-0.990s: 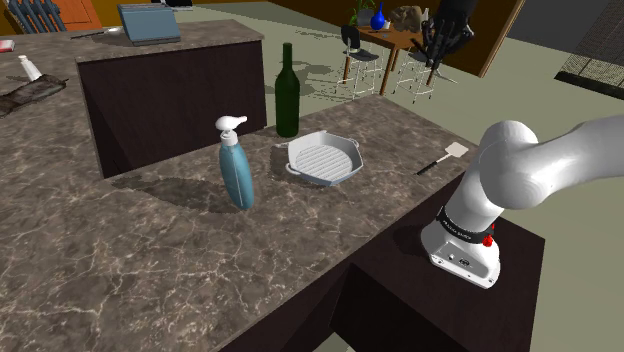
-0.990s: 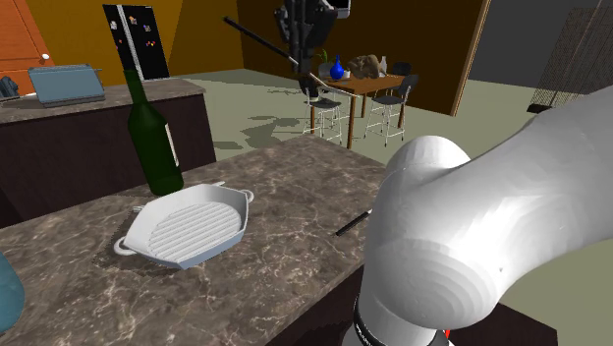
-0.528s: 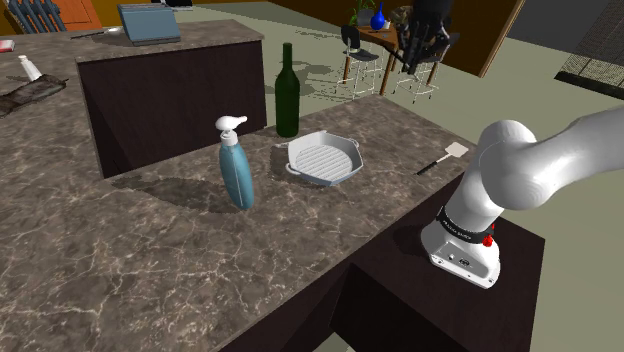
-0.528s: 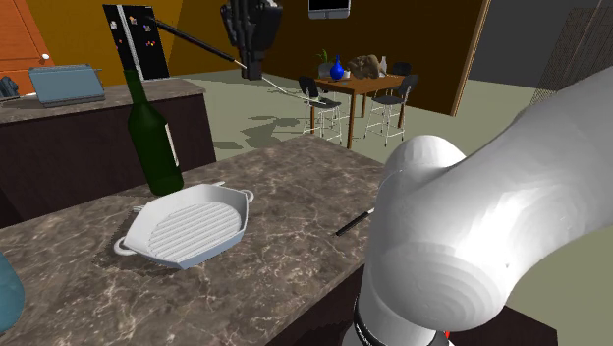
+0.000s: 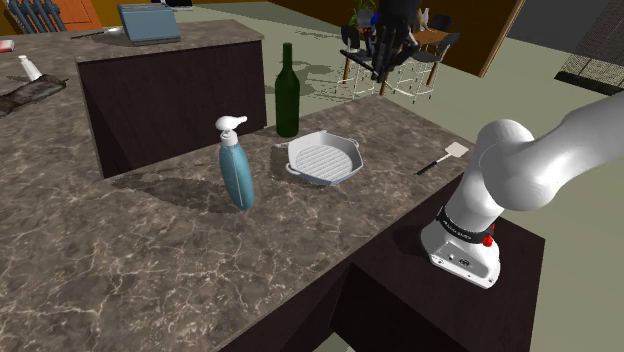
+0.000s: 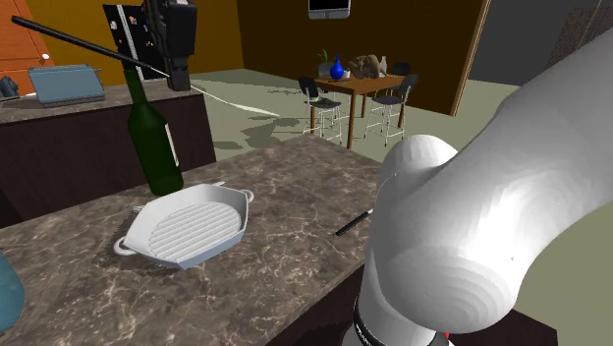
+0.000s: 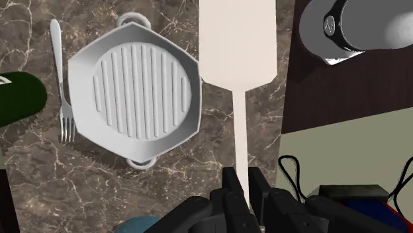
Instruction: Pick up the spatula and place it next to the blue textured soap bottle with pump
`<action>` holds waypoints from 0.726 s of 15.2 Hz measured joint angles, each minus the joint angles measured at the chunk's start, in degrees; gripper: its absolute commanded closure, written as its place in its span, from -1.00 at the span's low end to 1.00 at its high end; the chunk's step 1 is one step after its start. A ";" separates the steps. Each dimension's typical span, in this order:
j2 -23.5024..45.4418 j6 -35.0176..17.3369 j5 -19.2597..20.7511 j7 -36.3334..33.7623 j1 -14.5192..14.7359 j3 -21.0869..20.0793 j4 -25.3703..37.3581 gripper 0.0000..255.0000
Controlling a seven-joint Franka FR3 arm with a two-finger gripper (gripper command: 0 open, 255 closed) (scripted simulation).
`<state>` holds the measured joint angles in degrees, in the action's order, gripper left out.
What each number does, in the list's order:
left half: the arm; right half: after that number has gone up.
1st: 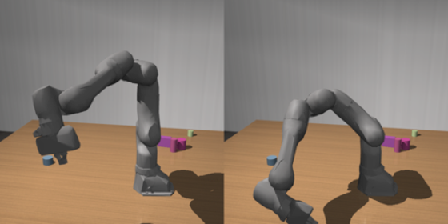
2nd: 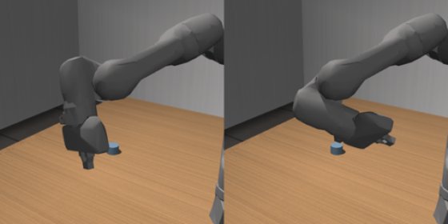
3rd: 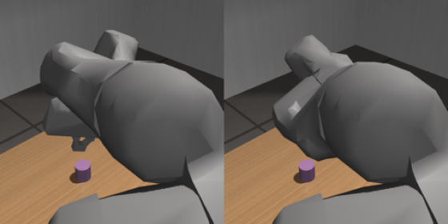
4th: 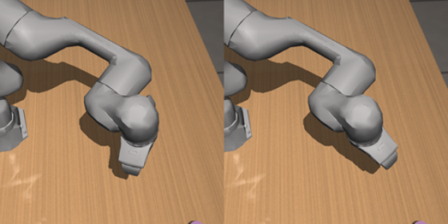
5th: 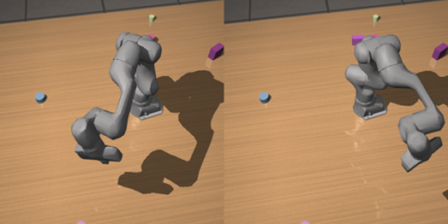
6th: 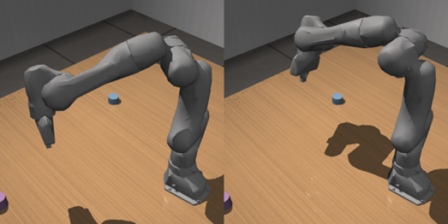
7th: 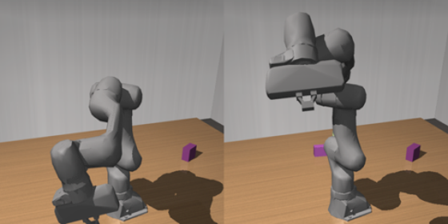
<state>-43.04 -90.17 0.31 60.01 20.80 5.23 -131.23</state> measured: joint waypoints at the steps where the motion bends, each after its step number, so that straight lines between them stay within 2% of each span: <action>1: 1.54 -0.49 -0.65 -1.00 0.42 -0.87 1.10 1.00; 8: 10.92 -4.33 -4.33 -8.44 3.06 -7.26 6.99 1.00; 11: 15.96 -5.21 -5.22 -11.63 3.96 -9.82 11.34 1.00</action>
<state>-27.08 -95.38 -4.90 48.38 24.75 -4.60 -119.89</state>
